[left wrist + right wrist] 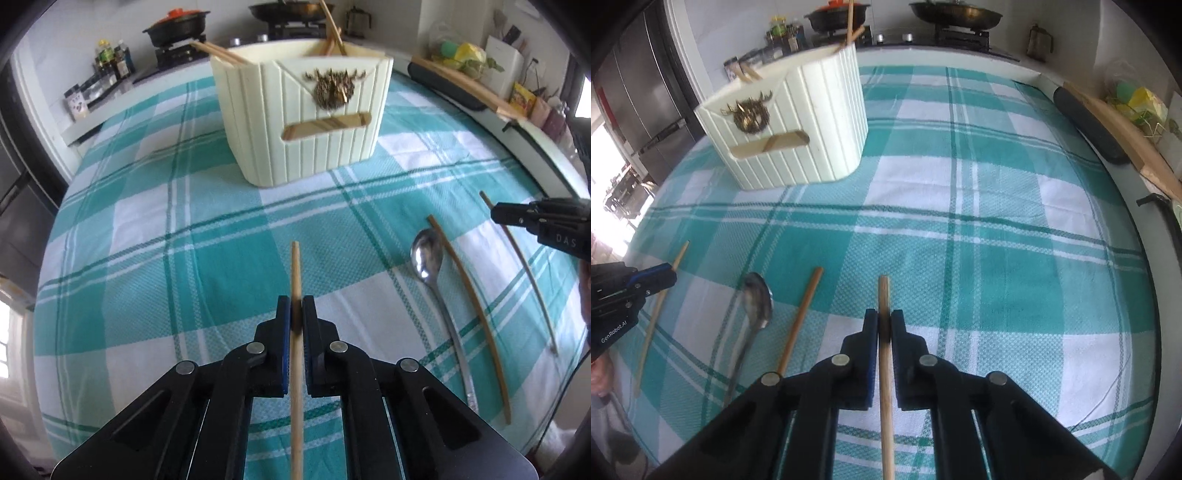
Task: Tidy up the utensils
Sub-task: 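Carry the left tool's chopstick into the cream box while the right tool inserts its chopstick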
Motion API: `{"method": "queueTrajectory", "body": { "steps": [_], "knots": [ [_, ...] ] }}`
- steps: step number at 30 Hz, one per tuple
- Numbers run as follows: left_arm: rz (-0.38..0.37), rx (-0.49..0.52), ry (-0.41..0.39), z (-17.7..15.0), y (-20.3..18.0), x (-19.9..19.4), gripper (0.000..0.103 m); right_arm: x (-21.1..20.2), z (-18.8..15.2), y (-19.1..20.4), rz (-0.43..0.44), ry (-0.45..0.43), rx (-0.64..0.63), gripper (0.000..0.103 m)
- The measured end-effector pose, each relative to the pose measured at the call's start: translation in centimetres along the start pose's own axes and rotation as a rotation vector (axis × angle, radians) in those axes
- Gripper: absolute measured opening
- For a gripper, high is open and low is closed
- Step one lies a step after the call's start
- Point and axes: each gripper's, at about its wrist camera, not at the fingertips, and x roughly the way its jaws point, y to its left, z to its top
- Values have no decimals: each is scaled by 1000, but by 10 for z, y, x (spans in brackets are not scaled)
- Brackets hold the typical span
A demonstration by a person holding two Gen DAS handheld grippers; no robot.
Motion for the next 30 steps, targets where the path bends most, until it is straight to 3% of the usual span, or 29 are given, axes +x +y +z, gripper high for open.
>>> {"method": "queueTrajectory", "body": {
  "steps": [7, 12, 21, 30],
  "knots": [
    [-56, -69, -216, 13, 14, -92, 4, -99, 3, 7, 54, -228, -16, 7],
    [-84, -89, -315, 17, 16, -135, 4, -148, 4, 19, 56, -342, -54, 7],
    [-104, -131, -445, 39, 20, -178, 4, -189, 31, 45, 37, -526, -88, 7],
    [-65, -155, -601, 102, 39, -222, 4, -207, 108, 58, 39, -650, -114, 7]
  ]
}}
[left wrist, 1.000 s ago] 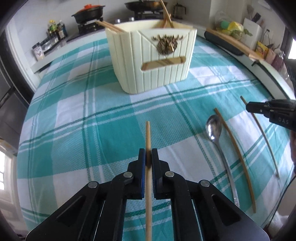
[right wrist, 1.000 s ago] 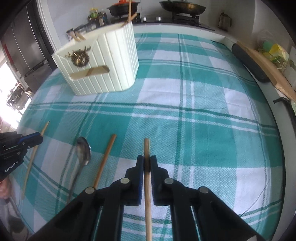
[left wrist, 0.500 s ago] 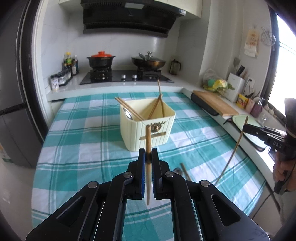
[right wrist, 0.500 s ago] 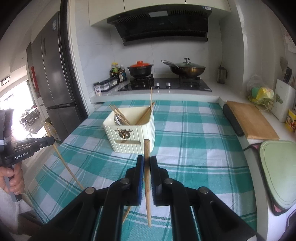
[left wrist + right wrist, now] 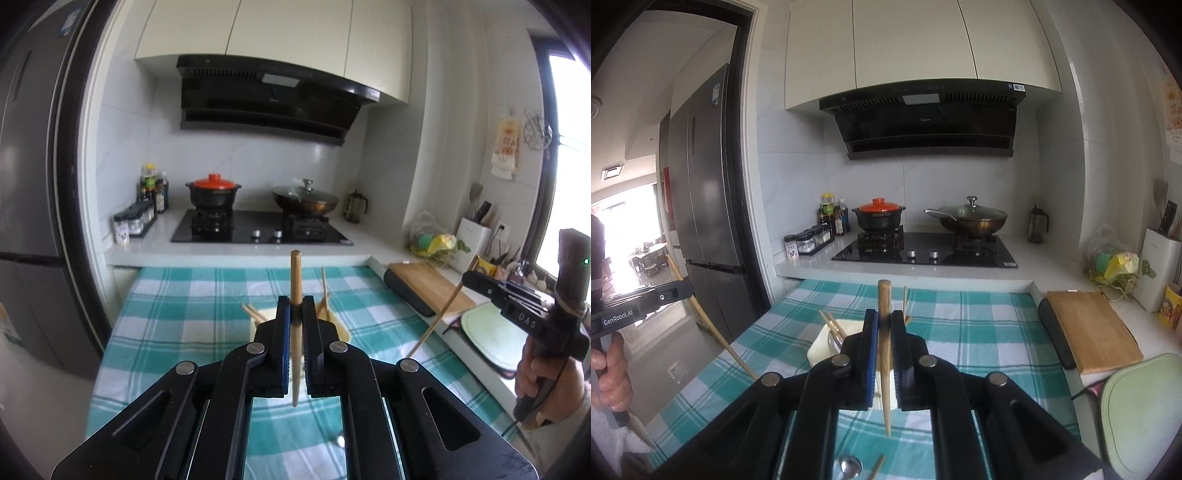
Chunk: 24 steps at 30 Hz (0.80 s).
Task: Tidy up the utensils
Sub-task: 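Carry the left tool's chopstick into the cream box while the right tool inserts its chopstick, then open both tools to release the chopsticks inside the box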
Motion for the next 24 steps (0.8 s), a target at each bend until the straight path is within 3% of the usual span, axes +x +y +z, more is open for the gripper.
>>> {"method": "queueTrajectory", "body": {
  "steps": [6, 12, 15, 20, 24],
  "knots": [
    [37, 17, -94, 35, -1, 30, 4, 39, 36, 10, 24, -71, -20, 7],
    [48, 16, -51, 39, -3, 85, 4, 93, 38, 17, 53, -44, -45, 7],
    [54, 19, 11, 30, -3, 117, 4, 128, 28, 15, 57, 46, -41, 7],
    [50, 11, 185, 8, 2, 180, 4, 194, 1, -3, 69, 300, 41, 7],
    [53, -13, 296, -11, 7, 222, 4, 238, -20, -23, 75, 421, 115, 7]
  ]
}}
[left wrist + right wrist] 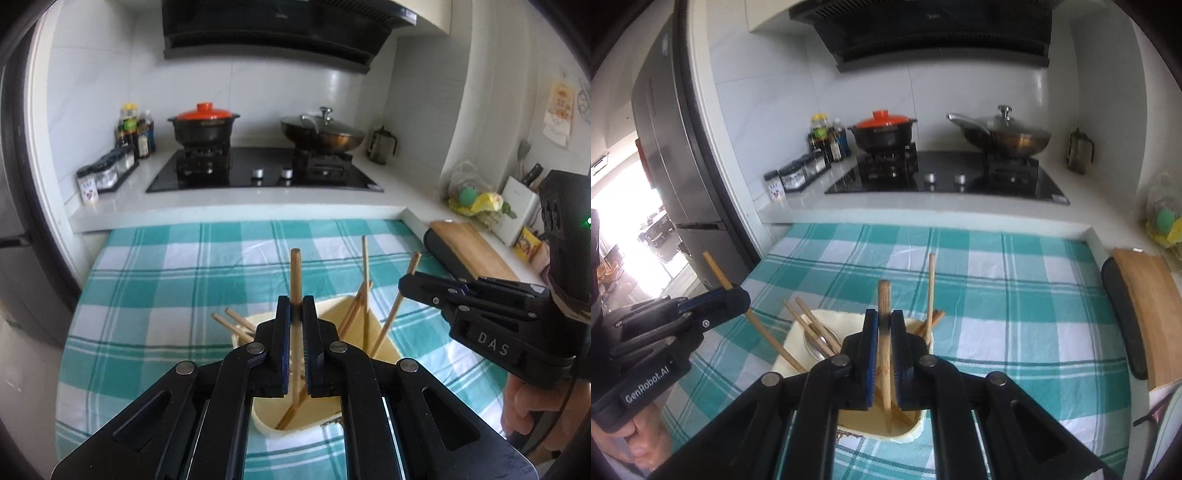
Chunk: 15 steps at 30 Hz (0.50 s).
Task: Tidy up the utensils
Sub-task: 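Open both tools to release the chopsticks inside the box, then withdraw both open tools from the box over the remaining spoon and chopstick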
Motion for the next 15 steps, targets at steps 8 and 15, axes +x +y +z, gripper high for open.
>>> {"method": "queueTrajectory", "body": {
  "steps": [8, 15],
  "knots": [
    [16, -47, 34, -2, 8, 2, 63, 4, 6, -9, 3, -25, 50, 45],
    [31, 119, 45, -32, 9, -83, 86, -82, -12, 5, 3, -67, -43, 59]
  ]
}}
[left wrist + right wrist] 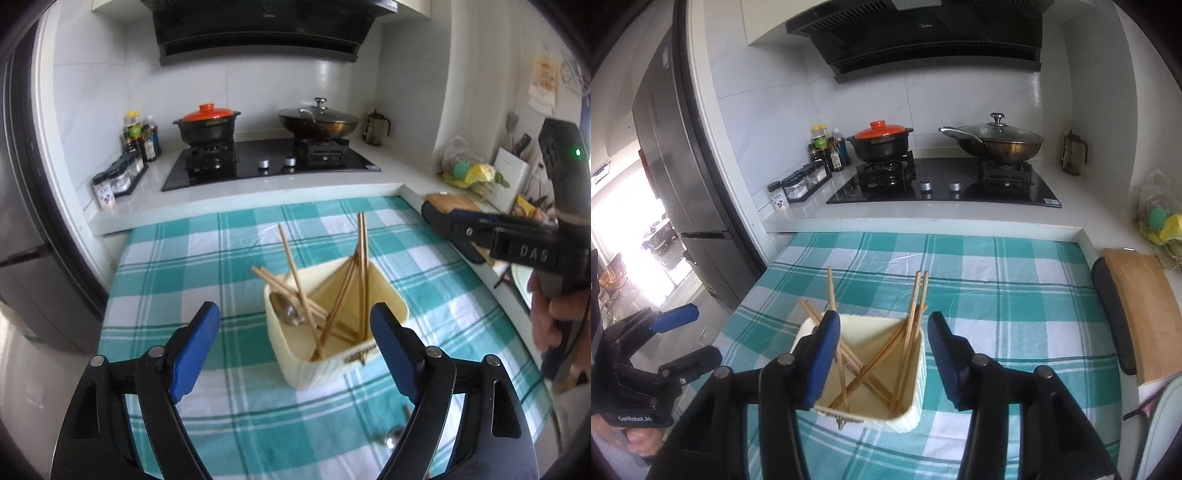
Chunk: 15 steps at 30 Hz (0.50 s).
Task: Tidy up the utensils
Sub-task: 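Withdraw both open tools from the box over the remaining spoon and chopstick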
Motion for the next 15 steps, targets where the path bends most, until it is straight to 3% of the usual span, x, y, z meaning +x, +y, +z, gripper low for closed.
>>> {"method": "queueTrajectory", "body": {
  "steps": [6, 15],
  "knots": [
    [10, 69, 110, -76, -15, -27, 88, -42, -72, 7, -56, 84, -98, 61],
    [-47, -30, 175, -194, -72, -21, 88, -62, -236, 13, -219, 131, -26, 61]
  ]
}}
